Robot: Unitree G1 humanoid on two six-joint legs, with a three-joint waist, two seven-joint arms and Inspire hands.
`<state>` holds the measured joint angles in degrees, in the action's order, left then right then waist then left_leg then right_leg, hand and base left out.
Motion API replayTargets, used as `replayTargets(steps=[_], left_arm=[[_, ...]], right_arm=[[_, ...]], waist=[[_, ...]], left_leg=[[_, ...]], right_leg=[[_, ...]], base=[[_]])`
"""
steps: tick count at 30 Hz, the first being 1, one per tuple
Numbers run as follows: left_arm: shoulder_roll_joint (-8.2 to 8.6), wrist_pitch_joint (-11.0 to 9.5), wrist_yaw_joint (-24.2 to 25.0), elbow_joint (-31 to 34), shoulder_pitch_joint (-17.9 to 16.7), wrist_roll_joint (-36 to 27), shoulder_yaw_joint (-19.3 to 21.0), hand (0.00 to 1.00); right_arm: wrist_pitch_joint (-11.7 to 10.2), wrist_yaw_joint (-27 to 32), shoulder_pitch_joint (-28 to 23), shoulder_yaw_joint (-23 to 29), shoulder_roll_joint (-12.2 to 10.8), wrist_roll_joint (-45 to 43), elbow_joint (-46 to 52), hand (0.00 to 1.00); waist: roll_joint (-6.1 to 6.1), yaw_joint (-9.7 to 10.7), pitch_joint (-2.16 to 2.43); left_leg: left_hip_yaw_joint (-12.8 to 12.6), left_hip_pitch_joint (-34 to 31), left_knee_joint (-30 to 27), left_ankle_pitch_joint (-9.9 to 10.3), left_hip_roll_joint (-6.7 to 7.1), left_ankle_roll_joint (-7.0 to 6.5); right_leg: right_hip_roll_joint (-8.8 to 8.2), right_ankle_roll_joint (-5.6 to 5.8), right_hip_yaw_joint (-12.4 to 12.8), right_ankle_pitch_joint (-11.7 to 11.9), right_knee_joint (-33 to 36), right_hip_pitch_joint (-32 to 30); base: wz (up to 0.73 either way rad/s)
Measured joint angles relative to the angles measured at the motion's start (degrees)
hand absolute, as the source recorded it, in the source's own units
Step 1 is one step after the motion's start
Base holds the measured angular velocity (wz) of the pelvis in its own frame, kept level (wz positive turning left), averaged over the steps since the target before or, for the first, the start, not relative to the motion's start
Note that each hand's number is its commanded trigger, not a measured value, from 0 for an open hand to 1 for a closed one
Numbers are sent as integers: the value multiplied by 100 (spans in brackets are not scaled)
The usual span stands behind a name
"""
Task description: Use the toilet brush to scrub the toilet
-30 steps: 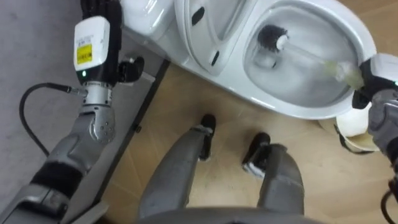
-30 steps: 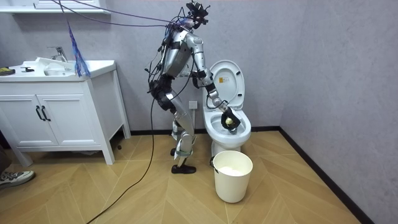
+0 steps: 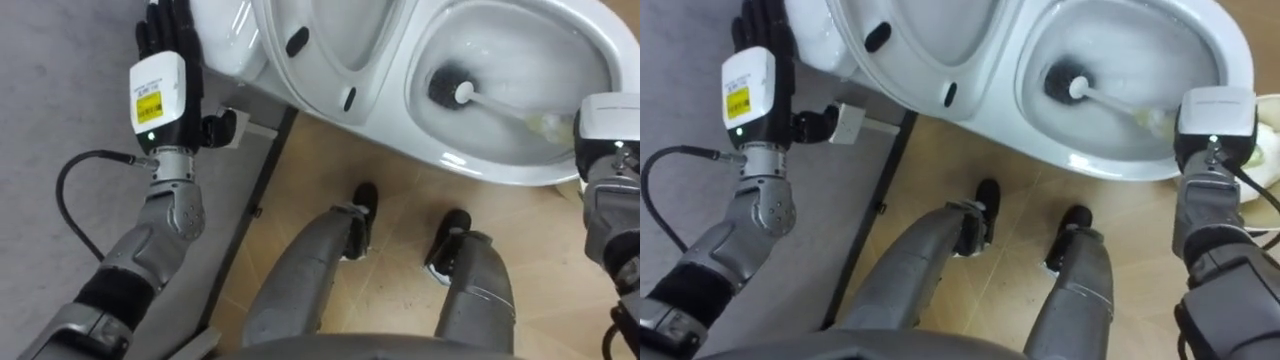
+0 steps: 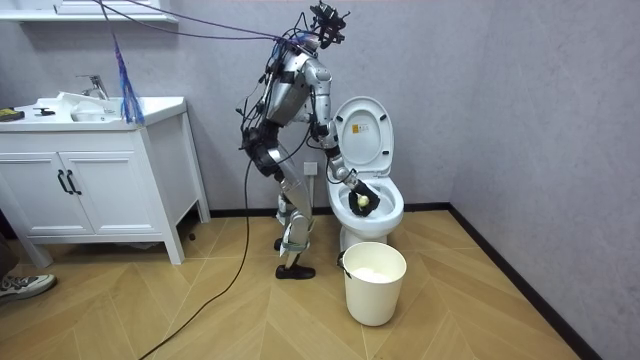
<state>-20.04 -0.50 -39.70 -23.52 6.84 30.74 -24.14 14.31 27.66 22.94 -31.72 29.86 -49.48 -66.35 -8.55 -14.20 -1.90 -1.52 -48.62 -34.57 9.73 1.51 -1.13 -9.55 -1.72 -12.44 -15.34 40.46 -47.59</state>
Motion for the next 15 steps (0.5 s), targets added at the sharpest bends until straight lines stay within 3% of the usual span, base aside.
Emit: replayTargets(steps=[3,6,7,9,10,11,13,15], left_arm=[[-44,19,-30,48,6,-139,-91,0],[-171,23,-32,255,38,-432,-219,0],[-213,24,-48,323,72,-538,-306,0],[-361,22,-101,445,101,-653,-298,0],[-472,9,-160,548,110,-646,-263,0],[-539,12,-221,668,108,-643,-201,0],[-550,22,-291,764,116,-490,-91,0],[-566,59,-354,824,118,-416,-6,0]], right_arm=[[16,-32,103,-96,115,66,-8,100],[-152,53,321,-314,268,458,-221,100],[-264,96,404,-350,304,804,-319,100],[-395,185,492,-316,308,1344,-339,100],[-516,190,562,-289,314,1575,-345,100],[-630,184,646,-209,311,1707,-347,100],[-744,186,777,0,313,1781,-340,100],[-754,201,976,154,315,1831,-339,100]], waist=[[1,-19,-1],[45,-25,-32],[104,-14,-67],[209,15,-95],[354,31,-131],[392,103,-148],[535,191,-165],[604,265,-179]], left_leg=[[3,16,37,0,-3,0],[-9,-62,11,-1,23,-2],[-24,-97,-9,-3,25,-7],[-100,-228,-101,2,13,-16],[-152,-302,-132,-1,15,-22],[-150,-406,-212,-2,23,-23],[-195,-584,-235,-28,38,-42],[-261,-686,-286,-49,21,-65]], right_leg=[[-2,-1,-8,0,-46,28],[-59,2,-15,-17,36,-66],[-89,8,-7,-35,92,-112],[-143,-1,19,-81,232,-261],[-173,-12,92,-103,350,-407],[-190,-24,101,-111,442,-509],[-239,-27,155,-125,600,-747],[-226,-22,224,-114,653,-874]], base=[[0],[6],[10],[5],[0],[0],[7],[-3]])
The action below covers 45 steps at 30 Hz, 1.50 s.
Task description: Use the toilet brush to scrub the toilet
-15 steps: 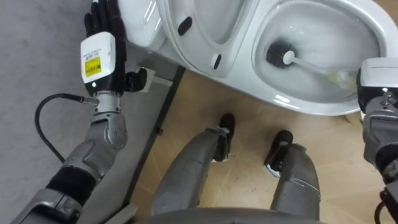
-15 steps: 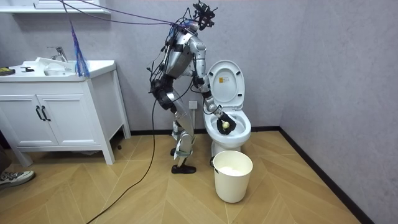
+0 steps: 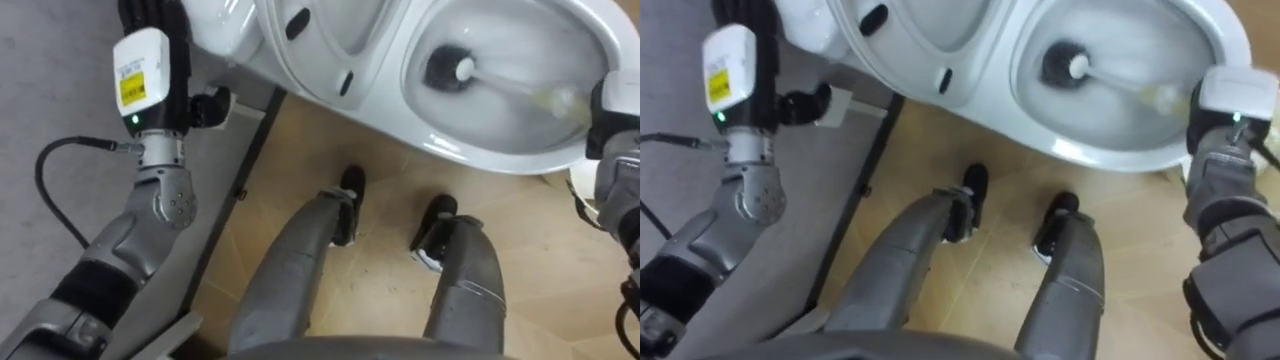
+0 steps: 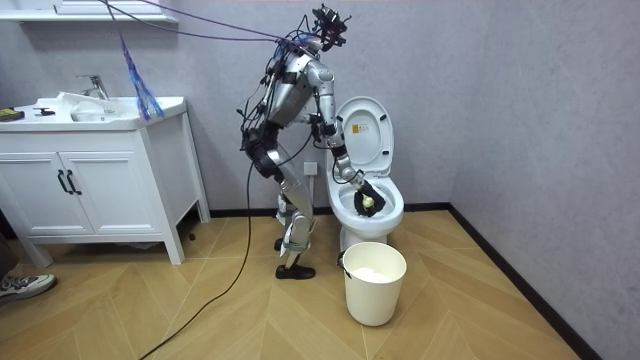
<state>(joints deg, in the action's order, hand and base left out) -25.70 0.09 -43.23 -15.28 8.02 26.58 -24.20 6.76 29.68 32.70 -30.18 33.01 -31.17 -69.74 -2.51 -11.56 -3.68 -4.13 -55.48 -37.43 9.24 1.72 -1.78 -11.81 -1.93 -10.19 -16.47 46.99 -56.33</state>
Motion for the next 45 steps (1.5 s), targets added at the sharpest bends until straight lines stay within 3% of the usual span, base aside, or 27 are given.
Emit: replayTargets(steps=[7,12,13,17,21,22,28,31,35,39,42,44,45], left_arm=[[16,132,21,-86,-85,55,190,0],[75,216,295,-170,-85,159,264,0],[134,239,354,-206,-78,174,250,0],[234,246,442,-360,-82,189,85,0],[326,237,421,-365,-167,190,88,0],[367,232,384,-387,-183,199,80,0],[387,224,334,-389,-297,253,99,0],[397,196,324,-387,-412,240,153,0],[311,134,147,-243,-657,12,168,0],[216,-28,95,-332,-674,-215,135,0],[-53,-91,138,-382,-449,-507,-90,0],[-253,-101,184,-379,-155,-769,-314,0],[-284,-127,187,-365,-124,-802,-317,0]], right_arm=[[-114,191,147,407,27,31,106,100],[-92,190,-76,445,-236,-9,114,100],[-87,186,-143,444,-283,-12,115,100],[98,69,-326,327,-454,-77,116,100],[333,-102,-596,198,-636,-324,273,100],[360,-107,-704,125,-672,-393,340,100],[686,-320,-927,-20,-662,-802,783,100],[859,-437,-1180,-9,-653,-1183,1243,100],[951,-572,-1574,4,-554,-1215,1883,100],[951,-736,-1580,1,-503,-1215,1969,100],[859,-766,-1242,-265,-321,-1157,1675,100],[635,-707,-820,-593,-104,-716,1268,100],[550,-694,-704,-634,-92,-568,1136,100]], waist=[[36,274,14],[-43,285,29],[-99,226,50],[-386,54,82],[-439,-8,111],[-506,-33,106],[-568,-146,112],[-633,-126,146],[-642,59,160],[-635,111,161],[-595,64,133],[-450,8,60],[-405,5,44]], left_leg=[[-44,68,-54,-34,17,-44],[29,293,40,-46,-13,-22],[27,344,63,-46,-25,-23],[-2,498,248,-74,-47,-55],[-19,564,371,-99,-53,-38],[21,584,389,-100,-91,-33],[57,660,487,-70,-249,41],[115,692,485,-59,-295,83],[135,720,525,-49,-307,99],[89,711,426,-48,-304,97],[99,704,372,-48,-300,97],[35,689,347,-53,-278,91],[22,669,323,-55,-275,89]], right_leg=[[-16,6,24,68,64,48],[31,-39,-151,122,-155,380],[63,-21,-134,145,-216,432],[112,23,-175,253,-480,609],[152,22,-149,286,-608,647],[209,24,-188,318,-707,729],[413,-31,-253,395,-1021,893],[489,-52,-299,408,-1155,987],[512,-62,-305,398,-1220,1044],[493,-50,-264,376,-1101,1039],[435,-62,-264,340,-1042,1012],[358,-80,-236,275,-858,908],[338,-89,-234,266,-804,872]], base=[[-2],[-1],[-14],[-8],[-6],[0],[-6],[0],[3],[-2],[2],[0],[4]])
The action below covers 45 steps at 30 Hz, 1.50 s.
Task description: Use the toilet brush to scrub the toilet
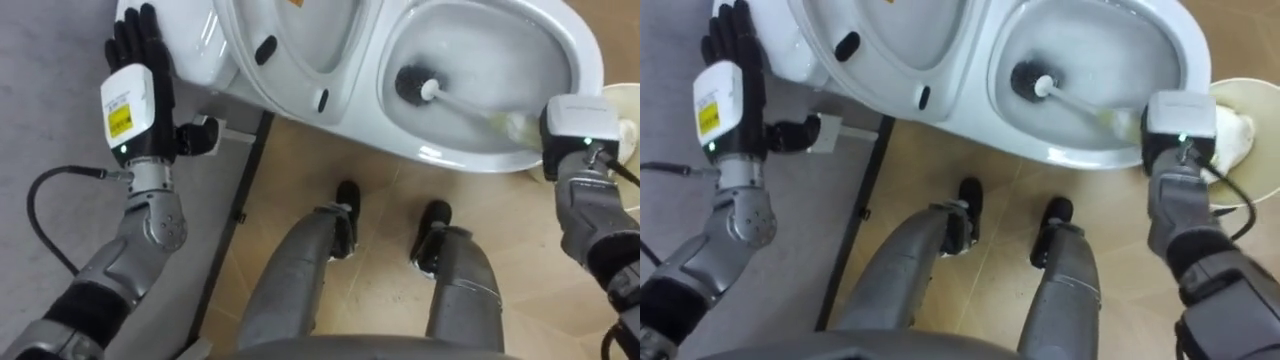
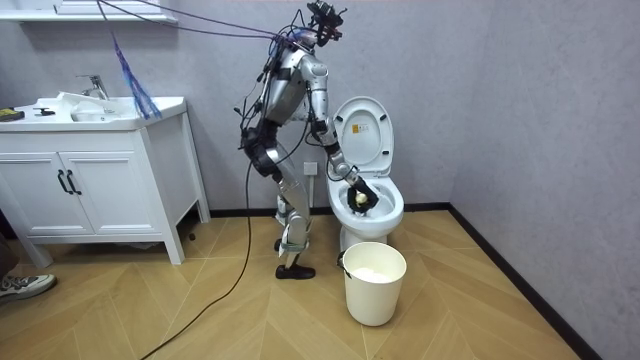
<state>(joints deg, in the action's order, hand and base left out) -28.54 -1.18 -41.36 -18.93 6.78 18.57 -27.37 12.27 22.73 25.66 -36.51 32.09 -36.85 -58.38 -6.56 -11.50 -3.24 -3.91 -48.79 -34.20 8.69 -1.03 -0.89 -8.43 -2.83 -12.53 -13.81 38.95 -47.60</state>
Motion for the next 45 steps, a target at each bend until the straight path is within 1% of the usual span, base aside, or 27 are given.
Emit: replayTargets(steps=[2,3,4,5,7,8,10,12,14,16,17,18,20,21,22,23,26,28,30,32,33,35,39,40,42,44,45], left_arm=[[-93,-39,-47,121,43,20,27,0],[-124,-39,-69,160,47,42,45,0],[-127,-29,-82,249,8,153,153,0],[-103,1,-94,324,-92,314,260,0],[-55,86,-141,339,-179,594,401,0],[23,126,-176,326,-210,705,477,0],[120,178,-230,328,-212,734,524,0],[226,241,-185,310,-194,823,587,0],[356,257,-103,293,-186,850,678,0],[361,256,-45,271,-172,864,691,0],[383,259,24,264,-160,861,664,0],[404,260,79,265,-157,862,666,0],[503,336,255,241,-167,863,593,0],[512,339,287,221,-176,863,570,0],[513,337,347,210,-190,853,525,0],[532,336,401,235,-218,845,510,0],[536,334,375,269,-357,819,522,0],[537,322,330,269,-473,794,550,0],[530,226,272,275,-611,789,582,0],[528,112,89,277,-745,783,590,0],[523,99,53,284,-768,780,588,0],[506,35,-45,389,-870,665,585,0],[474,-65,-143,307,-847,633,564,0],[451,-99,-112,282,-846,591,558,0],[376,-155,-12,248,-798,564,555,0],[253,-216,99,221,-703,564,531,0],[250,-233,114,209,-670,566,532,0]], right_arm=[[-333,152,262,167,6,634,-318,100],[-404,223,300,280,6,767,-347,100],[-515,303,404,585,17,930,-396,100],[-549,398,520,898,20,975,-419,100],[-598,504,605,1112,118,972,-420,100],[-668,561,597,1133,195,964,-420,100],[-733,707,541,1136,203,962,-420,100],[-758,739,493,1144,193,802,-415,100],[-733,741,479,1175,77,429,-402,100],[-689,740,448,1202,-33,177,-328,100],[-582,724,361,1201,-112,-17,-179,100],[-510,716,289,1200,-156,-139,-73,100],[-249,621,-12,1066,-360,-645,272,100],[-173,550,-95,1028,-399,-763,330,100],[4,381,-295,1016,-495,-890,528,100],[193,232,-517,1012,-506,-912,814,100],[501,11,-955,1009,-524,-901,1522,100],[626,-119,-1120,1009,-574,-924,1828,100],[696,-285,-1236,1009,-591,-940,2088,100],[873,-515,-1407,1011,-589,-1096,2544,100],[905,-558,-1431,1011,-590,-1099,2611,100],[911,-742,-1408,1011,-575,-1099,2644,100],[883,-846,-1282,955,-468,-1043,2536,100],[821,-871,-1141,924,-457,-962,2328,100],[659,-853,-905,852,-465,-878,1943,100],[324,-841,-633,853,-407,-532,1368,100],[233,-841,-571,854,-391,-430,1228,100]], waist=[[199,51,2],[258,62,5],[334,96,4],[384,179,1],[478,319,1],[503,369,8],[542,406,8],[540,462,11],[533,455,15],[496,440,24],[425,405,42],[401,365,41],[184,279,56],[141,255,76],[104,182,91],[49,103,101],[-98,76,124],[-107,72,126],[-108,73,126],[-107,83,127],[-107,83,127],[-99,85,130],[-68,77,120],[-52,75,120],[33,71,90],[206,116,46],[240,107,33]], left_leg=[[-1,-169,-65,-4,55,-2],[-16,-211,-77,-6,72,-6],[-26,-295,-120,-13,89,-10],[-35,-363,-152,-20,108,-19],[-66,-391,-172,-36,181,-41],[-71,-393,-209,-36,191,-48],[-72,-393,-222,-29,205,-61],[-67,-386,-241,-27,251,-71],[-63,-354,-251,-22,266,-82],[-36,-343,-260,-23,252,-83],[-1,-322,-267,-22,223,-83],[0,-289,-258,-21,203,-84],[71,-153,-189,-18,137,-87],[77,-129,-156,-18,133,-87],[63,-79,-100,-19,132,-88],[25,-54,-102,-8,102,-95],[-11,36,14,-9,-8,-74],[-41,105,85,-3,-48,-45],[-49,128,121,6,-96,-10],[-15,123,153,21,-148,51],[-12,121,156,27,-160,64],[-14,118,150,45,-208,98],[15,138,128,35,-242,133],[12,163,100,33,-242,134],[3,222,55,34,-213,134],[24,292,49,33,-165,134],[39,311,46,33,-164,134]], right_leg=[[-59,1,69,-62,242,-230],[-65,9,111,-71,307,-301],[-77,9,131,-73,380,-408],[-121,6,128,-72,447,-484],[-189,16,162,-120,582,-573],[-235,23,162,-126,597,-572],[-256,28,165,-130,631,-571],[-276,45,172,-155,695,-573],[-301,44,159,-151,696,-533],[-273,49,132,-138,645,-484],[-210,72,120,-110,565,-417],[-175,78,115,-87,517,-377],[-95,85,-24,-1,249,-117],[-87,85,-37,17,198,-87],[-86,84,-29,37,157,-61],[-75,72,-36,49,119,-33],[79,59,-17,152,-143,94],[119,27,-11,173,-214,142],[172,-1,-18,178,-267,169],[249,-43,-24,185,-346,174],[261,-57,-27,180,-350,174],[311,-80,-22,175,-366,174],[329,-113,-6,193,-392,223],[326,-120,-12,186,-382,256],[301,-122,7,121,-308,290],[217,-117,-4,24,-194,318],[215,-117,-15,23,-194,341]], base=[[12],[10],[5],[6],[12],[8],[0],[5],[0],[0],[-4],[-9],[-9],[-7],[-15],[-18],[-19],[-15],[-8],[-6],[-3],[-2],[-1],[0],[5],[17],[12]])
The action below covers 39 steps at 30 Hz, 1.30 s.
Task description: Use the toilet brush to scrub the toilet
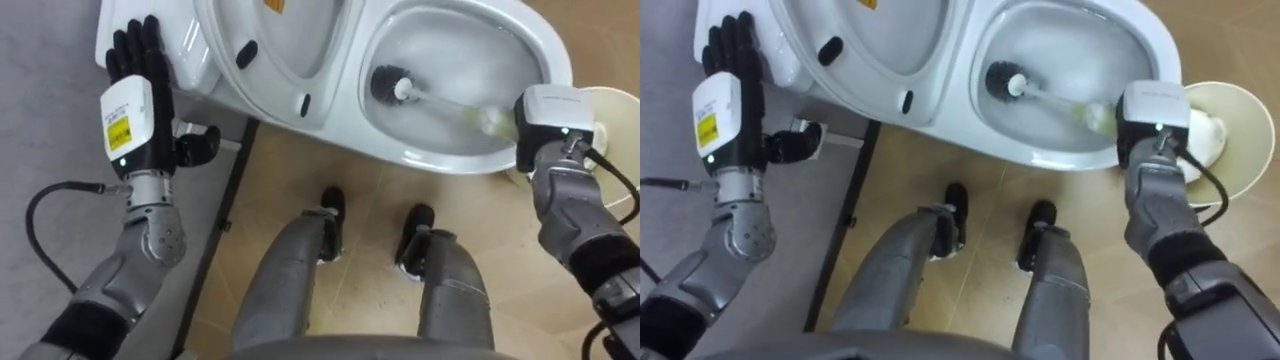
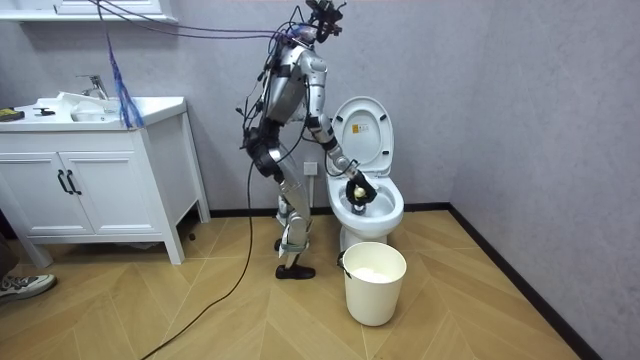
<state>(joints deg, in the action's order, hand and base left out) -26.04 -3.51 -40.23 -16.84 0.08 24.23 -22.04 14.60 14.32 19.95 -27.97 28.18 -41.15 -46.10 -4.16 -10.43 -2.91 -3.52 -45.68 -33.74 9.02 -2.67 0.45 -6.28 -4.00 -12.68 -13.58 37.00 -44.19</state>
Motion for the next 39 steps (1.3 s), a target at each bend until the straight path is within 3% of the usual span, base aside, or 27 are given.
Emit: replayTargets(steps=[2,4,7,9,11,13,16,18,21,23,25,29,33,36,39], left_arm=[[4,-31,176,-73,69,9,-1,0],[2,-128,313,-230,74,4,-5,0],[88,-238,503,-499,169,14,-8,0],[152,-381,601,-725,170,20,45,0],[203,-461,858,-933,146,63,127,0],[227,-475,991,-1176,47,114,217,0],[305,-536,1152,-1416,-459,134,388,0],[359,-529,1343,-1580,-803,131,645,0],[516,-456,1558,-1941,-1373,70,1131,0],[657,-180,1882,-2512,-1669,5,1411,0],[806,-89,2022,-2647,-1934,-36,1692,0],[1066,-54,2151,-2680,-2379,-368,1956,0],[1288,-10,2196,-2832,-2404,-684,2208,0],[1469,-2,2167,-3102,-2393,-1019,2434,0],[1627,82,2185,-3404,-2308,-1002,2600,0]], right_arm=[[-373,-9,176,-1,31,297,-570,100],[-556,-48,155,-1,31,386,-845,100],[-748,-297,134,14,35,467,-1184,100],[-856,-400,25,123,39,471,-1220,100],[-1052,-427,-373,327,33,493,-1236,100],[-1106,-474,-677,400,-26,434,-1234,100],[-1219,-547,-1504,684,-110,354,-1202,100],[-1221,-578,-2039,939,-177,367,-1127,100],[-1217,-592,-2636,1302,-384,392,-1120,100],[-1227,-586,-2924,1511,-670,437,-1119,100],[-1283,-587,-3118,1580,-822,484,-1056,100],[-1326,-648,-3442,1654,-1031,638,-904,100],[-1361,-717,-3451,1937,-1246,725,-979,100],[-1370,-697,-3561,2070,-1374,856,-979,100],[-1373,-649,-3600,2498,-1642,1099,-1036,100]], waist=[[100,46,-27],[197,64,-68],[315,50,-70],[328,70,-61],[314,68,-17],[327,62,24],[312,98,230],[315,121,273],[330,229,284],[457,314,264],[520,380,262],[605,389,240],[602,396,226],[552,437,253],[548,551,275]], left_leg=[[26,175,23,-2,50,-3],[25,409,60,0,125,-7],[-21,754,209,22,187,-43],[5,970,338,22,241,-45],[71,1284,487,31,238,-48],[82,1597,681,22,234,-36],[90,2232,1045,21,217,-33],[71,2668,1296,22,224,-33],[46,3214,1560,32,224,-22],[45,3543,1666,32,237,-21],[45,3704,1664,37,239,-14],[72,4086,1693,206,187,46],[60,4431,1855,290,188,47],[56,4695,1967,341,196,37],[-9,4841,2066,344,212,35]], right_leg=[[-57,28,-35,-48,14,184],[-129,80,-13,-134,61,387],[-202,141,8,-191,61,642],[-256,133,-65,-194,17,848],[-232,135,-152,-191,-167,1238],[-173,158,-162,-172,-369,1550],[-52,230,-190,-99,-873,2231],[-31,263,-196,-93,-1143,2679],[33,315,-216,-98,-1509,3260],[40,330,-246,-119,-1661,3608],[57,342,-271,-132,-1832,3851],[137,385,-341,-154,-2151,4396],[140,412,-336,-200,-2176,4663],[144,436,-309,-209,-2250,4889],[150,455,-259,-220,-2291,4981]], base=[[12],[13],[3],[5],[13],[2],[-1],[-6],[-1],[2],[12],[17],[-2],[-10],[-9]])
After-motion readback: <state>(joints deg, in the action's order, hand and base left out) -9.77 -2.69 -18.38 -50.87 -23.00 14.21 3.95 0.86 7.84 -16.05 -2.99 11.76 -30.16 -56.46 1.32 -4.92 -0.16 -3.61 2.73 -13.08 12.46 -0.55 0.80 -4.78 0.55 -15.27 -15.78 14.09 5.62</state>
